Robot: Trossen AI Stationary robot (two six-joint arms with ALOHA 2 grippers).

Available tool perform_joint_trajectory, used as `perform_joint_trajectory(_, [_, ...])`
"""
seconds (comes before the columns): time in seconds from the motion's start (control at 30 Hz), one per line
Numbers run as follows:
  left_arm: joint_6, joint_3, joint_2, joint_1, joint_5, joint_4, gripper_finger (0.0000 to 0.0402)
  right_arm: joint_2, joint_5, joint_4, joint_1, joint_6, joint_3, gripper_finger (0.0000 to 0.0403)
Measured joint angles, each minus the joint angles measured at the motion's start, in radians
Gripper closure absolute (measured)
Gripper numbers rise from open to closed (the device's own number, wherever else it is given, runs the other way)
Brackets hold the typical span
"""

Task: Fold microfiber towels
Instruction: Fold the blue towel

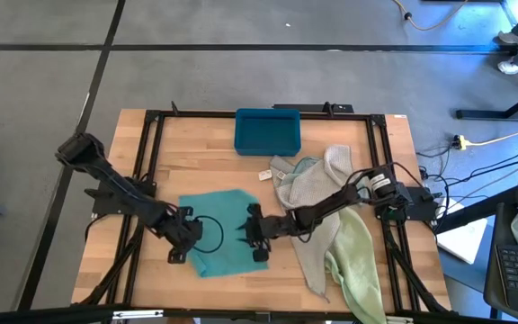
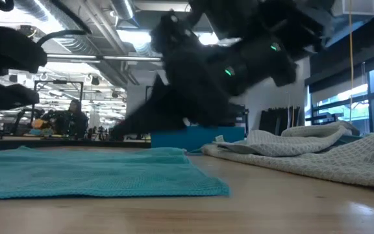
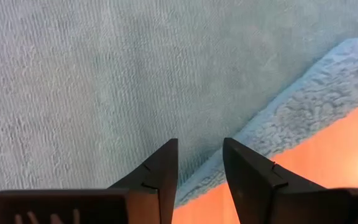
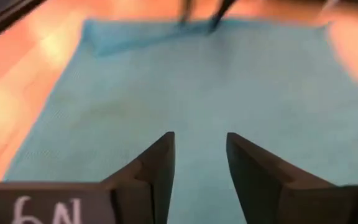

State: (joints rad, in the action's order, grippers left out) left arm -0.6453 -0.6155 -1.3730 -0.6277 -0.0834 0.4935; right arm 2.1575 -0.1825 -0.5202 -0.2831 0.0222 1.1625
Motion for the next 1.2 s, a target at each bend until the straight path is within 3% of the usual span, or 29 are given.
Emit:
perform_joint_trajectory(0.2, [0.016,-0.001,0.027,-0.002,-0.029,-0.036,0.0280,0.003,0.024,-0.010,0.031,-0.006,0.024,0.0255])
perform_joint_trajectory(0.43, [0.199,-0.003,0.027,-0.001,-0.194,-0.355,0.0280,0.008,0.020,-0.021,0.084,-0.014,0.024,0.0255])
perform_joint_trajectory(0.67, [0.151,0.000,0.002,-0.006,-0.111,-0.374,0.0280,0.028,0.027,-0.039,0.127,-0.019,0.024,0.0255])
perform_joint_trajectory(0.97, [0.055,0.007,-0.120,-0.045,0.050,-0.373,0.0280,0.035,0.034,-0.011,0.125,-0.021,0.027,0.0255])
perform_joint_trajectory(1.2, [-0.049,0.008,-0.118,-0.068,0.131,-0.373,0.0280,0.035,0.002,0.045,0.146,-0.013,0.026,0.0255])
